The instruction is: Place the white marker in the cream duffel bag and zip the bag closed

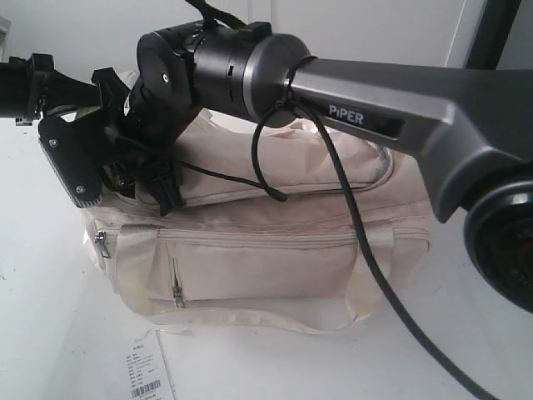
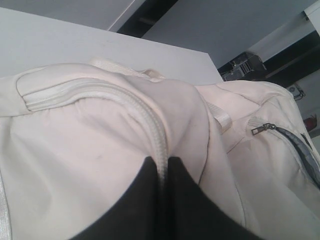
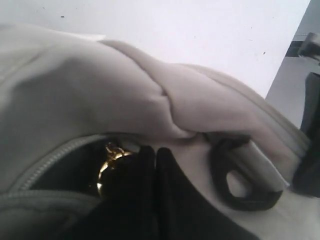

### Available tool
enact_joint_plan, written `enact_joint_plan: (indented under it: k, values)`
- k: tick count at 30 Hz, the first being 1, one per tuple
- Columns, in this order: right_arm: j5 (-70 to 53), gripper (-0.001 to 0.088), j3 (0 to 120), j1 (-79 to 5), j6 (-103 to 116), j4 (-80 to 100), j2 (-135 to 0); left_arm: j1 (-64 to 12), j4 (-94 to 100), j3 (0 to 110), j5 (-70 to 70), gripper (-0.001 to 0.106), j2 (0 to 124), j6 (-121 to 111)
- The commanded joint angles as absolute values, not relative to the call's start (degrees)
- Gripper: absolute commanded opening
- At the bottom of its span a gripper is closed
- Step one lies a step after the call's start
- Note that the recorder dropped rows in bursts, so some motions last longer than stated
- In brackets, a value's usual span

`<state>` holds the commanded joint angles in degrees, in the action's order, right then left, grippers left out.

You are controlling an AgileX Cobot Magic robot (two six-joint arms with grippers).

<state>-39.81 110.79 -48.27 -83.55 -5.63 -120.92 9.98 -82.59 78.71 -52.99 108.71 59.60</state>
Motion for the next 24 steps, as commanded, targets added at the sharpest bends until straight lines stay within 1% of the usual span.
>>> enact_joint_plan:
  k: [7, 14, 16, 18, 19, 21, 23, 24]
  values:
    - [-40.21, 0.0000, 110.79, -48.16, -81.90, -12.32, -117.02, 9.98, -82.59, 78.71, -52.53, 0.000, 108.71, 59.58]
    - [-42.25, 0.0000, 110.79, -48.16, -81.26, -18.39, -116.53, 9.98, -82.59, 78.71, -52.53, 0.000, 108.71, 59.58]
    - [-42.11, 0.0000, 110.79, -48.16, -74.16, -18.39, -116.53, 9.98, -82.59, 78.71, -52.53, 0.000, 108.71, 59.58]
    - [-42.11, 0.0001, 110.79, -48.05, -61.67, -18.29, -116.16, 9.98, -82.59, 78.71, -52.53, 0.000, 108.71, 59.58]
    - [-42.23, 0.0012, 110.79, -47.97, -52.69, -18.39, -116.16, 9.98, -82.59, 78.71, -52.53, 0.000, 108.71, 59.58]
    - [-43.05, 0.0074, 110.79, -47.97, -36.44, -18.39, -116.16, 9.98, -82.59, 78.71, -52.53, 0.000, 108.71, 59.58]
    - [-44.35, 0.0166, 110.79, -47.97, -23.12, -18.39, -116.42, 9.98, -82.59, 78.71, -52.53, 0.000, 108.71, 59.58]
    - [-44.95, 0.0200, 110.79, -47.97, -20.67, -18.79, -116.42, 9.98, -82.59, 78.71, -52.53, 0.000, 108.71, 59.58]
